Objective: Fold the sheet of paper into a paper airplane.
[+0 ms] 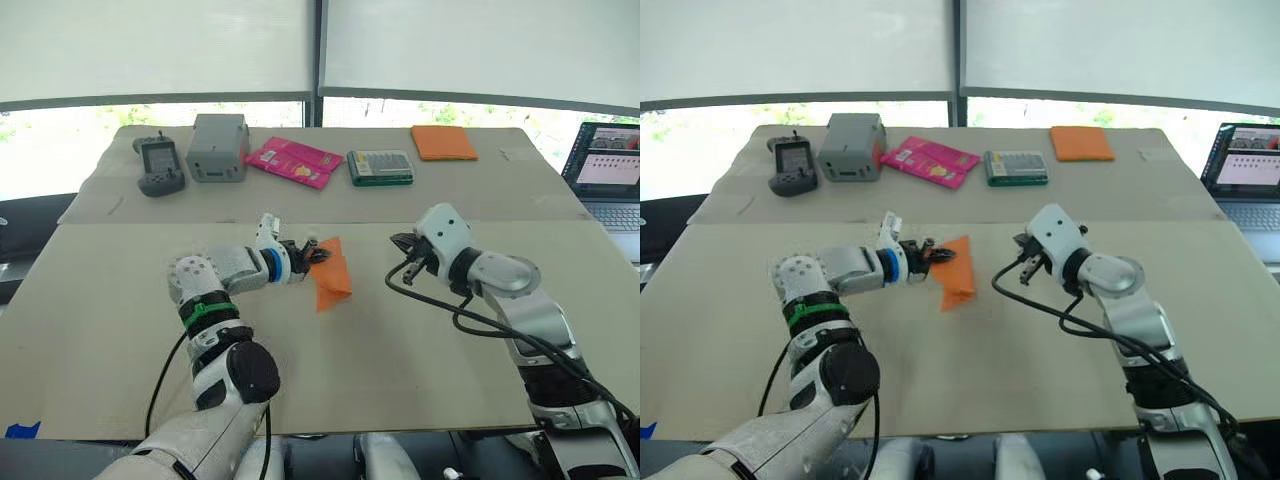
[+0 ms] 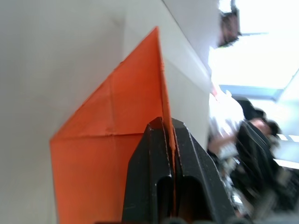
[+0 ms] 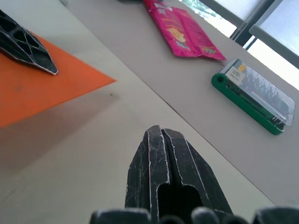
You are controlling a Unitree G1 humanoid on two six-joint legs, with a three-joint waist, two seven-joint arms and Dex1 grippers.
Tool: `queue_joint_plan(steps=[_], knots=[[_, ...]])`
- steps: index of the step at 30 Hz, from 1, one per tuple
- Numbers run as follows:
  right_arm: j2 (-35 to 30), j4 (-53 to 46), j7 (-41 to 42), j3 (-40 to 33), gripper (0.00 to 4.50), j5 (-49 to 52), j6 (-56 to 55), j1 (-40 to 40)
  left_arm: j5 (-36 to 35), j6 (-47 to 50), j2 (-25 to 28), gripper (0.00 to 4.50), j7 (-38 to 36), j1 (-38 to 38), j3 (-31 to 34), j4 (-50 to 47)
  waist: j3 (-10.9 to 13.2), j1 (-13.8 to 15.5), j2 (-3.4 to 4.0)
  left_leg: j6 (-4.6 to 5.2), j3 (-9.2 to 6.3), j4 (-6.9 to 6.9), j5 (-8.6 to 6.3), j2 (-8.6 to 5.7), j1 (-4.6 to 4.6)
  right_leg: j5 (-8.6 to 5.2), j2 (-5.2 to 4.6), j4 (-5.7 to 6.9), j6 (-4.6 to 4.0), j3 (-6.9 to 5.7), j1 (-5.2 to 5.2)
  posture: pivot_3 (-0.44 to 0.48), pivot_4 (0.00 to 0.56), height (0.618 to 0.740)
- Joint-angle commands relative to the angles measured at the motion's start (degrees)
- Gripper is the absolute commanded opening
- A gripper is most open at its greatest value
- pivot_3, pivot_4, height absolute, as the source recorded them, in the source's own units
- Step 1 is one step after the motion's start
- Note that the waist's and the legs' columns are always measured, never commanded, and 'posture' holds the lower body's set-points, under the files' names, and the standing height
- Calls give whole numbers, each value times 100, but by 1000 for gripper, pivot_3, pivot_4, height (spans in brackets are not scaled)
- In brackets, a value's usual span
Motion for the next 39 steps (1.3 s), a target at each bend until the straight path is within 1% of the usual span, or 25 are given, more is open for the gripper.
queue_joint_plan(steps=[1, 4, 8, 11, 16, 17, 18, 19, 21, 22, 25, 27, 28, 29, 30, 31, 33, 35, 36, 38, 39], knots=[[-3, -140, -132, -190, 0, 18, 87, -47, -272, -727, -1477, 60, 868, -180, 270, -489, 1, 33, -1, -10, -2, -9, 6, 0, -1, 0, 0, -1, 0, -1, -3, 0, 150, 740], [32, -149, -172, -171, 0, 8, 112, -64, -533, -1001, -1771, 60, 1232, -52, 100, -563, 1, 77, -1, -19, -3, -11, 11, -4, -9, 1, -1, 1, -1, -2, -12, 0, 150, 740], [62, -136, -179, -127, 0, -20, 113, -109, -1103, -1291, -1946, 60, 1560, 201, -97, -587, 1, 136, -1, -19, -3, -8, 12, -14, -15, 4, -6, -2, 3, -1, -13, 0, 150, 740], [86, -121, -169, -84, 0, -21, 105, -145, -1481, -1244, -1829, 894, 1774, 423, -303, -579, 1, 143, -1, -20, -3, -8, 12, -13, -14, 5, -4, -2, 3, -2, -14, 0, 150, 740], [219, -193, 8, 130, 0, 75, 99, -163, -2202, -865, -1385, 2592, 2185, 598, -454, -544, 1, 122, -1, -22, -2, -9, 14, -13, -13, 5, 0, 0, 2, -1, -18, 0, 150, 740], [238, -218, 79, 185, 0, 116, 106, -153, -2340, -813, -1271, 2870, 2283, 607, -446, -551, 1, 110, -1, -23, -1, -9, 15, -13, -13, 6, 1, 0, 1, -1, -18, 0, 150, 740], [248, -252, 189, 272, 0, 160, 106, -132, -2498, -718, -1111, 3291, 2372, 617, -430, -563, 1, 103, -1, -24, -2, -9, 16, -13, -13, 6, 1, 1, 1, -1, -18, 0, 150, 740], [271, -290, 290, 348, 0, 211, 101, -107, -2649, -648, -946, 3584, 2460, 629, -414, -587, 1, 100, -1, -25, -2, -9, 17, -13, -12, 6, 2, 2, 1, -1, -18, 0, 150, 740], [420, -361, 354, 476, 0, 292, 121, -76, -2884, -605, -527, 4323, 2679, 667, -365, -743, 0, 63, -1, -25, -2, -9, 17, -13, -10, 6, 4, 3, 0, -1, -18, 0, 150, 740], [500, -370, 367, 497, 0, 331, 137, -71, -3010, -603, -372, 4475, 2795, 697, -353, -793, 0, 42, 0, -26, -3, -10, 17, -12, -9, 6, 4, 5, 0, 0, -18, 0, 150, 740], [784, -263, 257, 548, 0, 404, 223, -101, -3379, -454, 246, 4475, 2914, 876, -410, -903, 0, 23, -1, -30, -3, -13, 19, -8, -9, 7, 6, 10, -1, 2, -25, 0, 150, 740], [1131, -147, 147, 483, 616, 606, 406, -157, -3559, -151, 891, 4500, 2614, 1055, -572, -917, 1, 21, -3, -36, -3, -10, 23, -10, -17, 7, 4, 21, -2, 3, -40, 0, 150, 740], [1240, -118, 124, 451, 877, 662, 471, -177, -3628, -63, 1094, 4500, 2505, 1125, -666, -910, 1, 6, -4, -41, -2, -10, 27, -10, -20, 11, 10, 22, -8, 3, -47, 0, 150, 740], [1408, -67, 103, 428, 1237, 771, 582, -218, -3631, 94, 1459, 4500, 2134, 1231, -890, -982, 1, 1, -4, -43, -1, -10, 28, -8, -20, 15, 17, 21, -15, 2, -48, 0, 150, 740], [1571, 35, 48, 451, 1568, 815, 669, -298, -3672, 250, 2016, 4500, 1532, 1458, -1423, -1207, 1, -10, -3, -51, -4, -13, 33, -8, -19, 15, 18, 25, -16, 1, -51, 0, 150, 740], [1679, 111, 9, 468, 1927, 843, 732, -357, -3670, 348, 2421, 4500, 1052, 1621, -1820, -1367, 1, -55, -3, -57, -4, -16, 36, -6, -18, 15, 23, 28, -17, 0, -53, 0, 150, 740], [1966, 390, -90, 513, 2646, 884, 752, -533, -3473, 379, 3418, 4500, -146, 2136, -2852, -2069, 0, -94, -1, -66, -7, -25, 42, -2, -16, 17, 33, 34, -22, 0, -55, 0, 150, 740], [2186, 703, -96, 659, 3355, 822, 684, -688, -3232, -95, 3872, 4500, -906, 2486, -3131, -2455, -2, -92, 3, -72, -7, -30, 45, -3, -14, 17, 30, 32, -23, -1, -52, 0, 150, 740], [2244, 789, -90, 697, 3676, 798, 659, -728, -3138, -355, 3973, 4500, -1177, 2587, -3173, -2526, -2, -73, 3, -97, -7, -31, 60, -6, -12, 17, 25, 27, -23, -2, -50, 0, 150, 740], [2405, 1075, -121, 788, 4407, 709, 536, -858, -2510, -1353, 4365, 4500, -2088, 3026, -3491, -3013, -2, -49, 2, -93, -6, -30, 60, -4, -14, 16, 17, 17, -24, -5, -49, 0, 150, 740], [2461, 1196, -141, 815, 4482, 676, 479, -913, -2214, -1776, 4512, 4500, -2452, 3214, -3644, -3196, -2, -77, 2, -93, -3, -29, 60, -2, -15, 18, 19, 15, -26, -4, -50, 0, 150, 740]])
